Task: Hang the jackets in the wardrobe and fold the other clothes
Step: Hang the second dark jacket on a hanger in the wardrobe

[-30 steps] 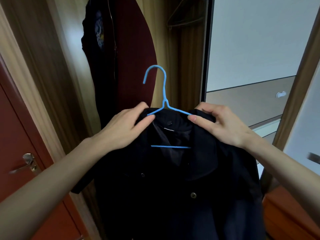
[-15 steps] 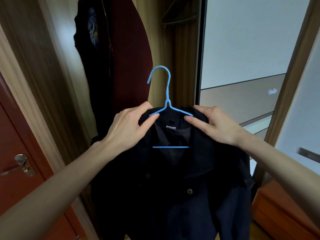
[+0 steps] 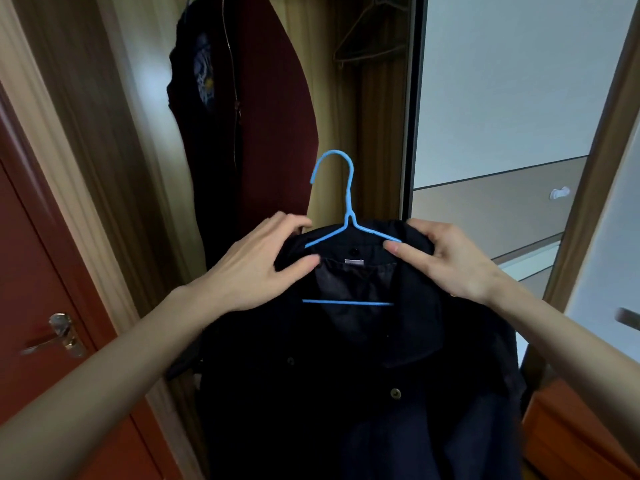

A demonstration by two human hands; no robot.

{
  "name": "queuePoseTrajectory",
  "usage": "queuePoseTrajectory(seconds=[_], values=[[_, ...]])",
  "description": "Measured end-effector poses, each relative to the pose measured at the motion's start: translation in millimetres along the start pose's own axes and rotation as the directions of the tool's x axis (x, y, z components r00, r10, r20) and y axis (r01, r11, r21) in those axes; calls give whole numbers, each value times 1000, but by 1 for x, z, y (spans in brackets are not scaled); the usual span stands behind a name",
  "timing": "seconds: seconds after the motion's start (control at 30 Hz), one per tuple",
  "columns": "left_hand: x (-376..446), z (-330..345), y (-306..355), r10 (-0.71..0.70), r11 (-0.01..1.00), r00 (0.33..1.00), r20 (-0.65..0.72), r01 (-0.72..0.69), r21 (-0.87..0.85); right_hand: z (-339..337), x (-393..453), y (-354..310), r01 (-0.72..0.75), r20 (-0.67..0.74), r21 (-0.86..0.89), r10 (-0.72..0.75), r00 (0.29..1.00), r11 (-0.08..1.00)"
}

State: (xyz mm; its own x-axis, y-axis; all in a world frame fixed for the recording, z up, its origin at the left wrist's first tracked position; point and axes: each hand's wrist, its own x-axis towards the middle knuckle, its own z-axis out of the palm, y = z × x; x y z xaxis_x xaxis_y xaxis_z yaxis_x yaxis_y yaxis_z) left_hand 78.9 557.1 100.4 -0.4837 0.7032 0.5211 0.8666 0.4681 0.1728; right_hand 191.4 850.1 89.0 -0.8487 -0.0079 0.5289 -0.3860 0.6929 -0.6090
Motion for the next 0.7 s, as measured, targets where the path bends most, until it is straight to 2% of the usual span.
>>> queuePoseTrajectory(seconds=[0.07,0.17,0.23,0.3,0.37,0.53,0.7], values=[[12,4,15,24,998,1000,-6,-24,-57,1,2,-6,2,7,2,-2,1000,1000],[22,16,28,24,999,998,-61,-26,-24,2,0,-13,37,43,-79,-34,999,996],[20,25,32,18,999,993,-120,-21,-24,3,-3,-16,135,84,-276,-116,990,952],[20,31,36,12,999,986,-165,-18,-36,4,-6,-19,247,158,-470,-195,968,847],[22,34,39,17,999,980,-201,-26,-44,1,-6,-22,272,183,-516,-205,961,812],[24,38,49,24,998,953,-302,-40,-46,-18,-19,-12,261,109,-468,-238,965,844],[35,50,59,-8,999,910,-414,-14,-49,-44,-44,28,235,29,-699,-302,953,676]])
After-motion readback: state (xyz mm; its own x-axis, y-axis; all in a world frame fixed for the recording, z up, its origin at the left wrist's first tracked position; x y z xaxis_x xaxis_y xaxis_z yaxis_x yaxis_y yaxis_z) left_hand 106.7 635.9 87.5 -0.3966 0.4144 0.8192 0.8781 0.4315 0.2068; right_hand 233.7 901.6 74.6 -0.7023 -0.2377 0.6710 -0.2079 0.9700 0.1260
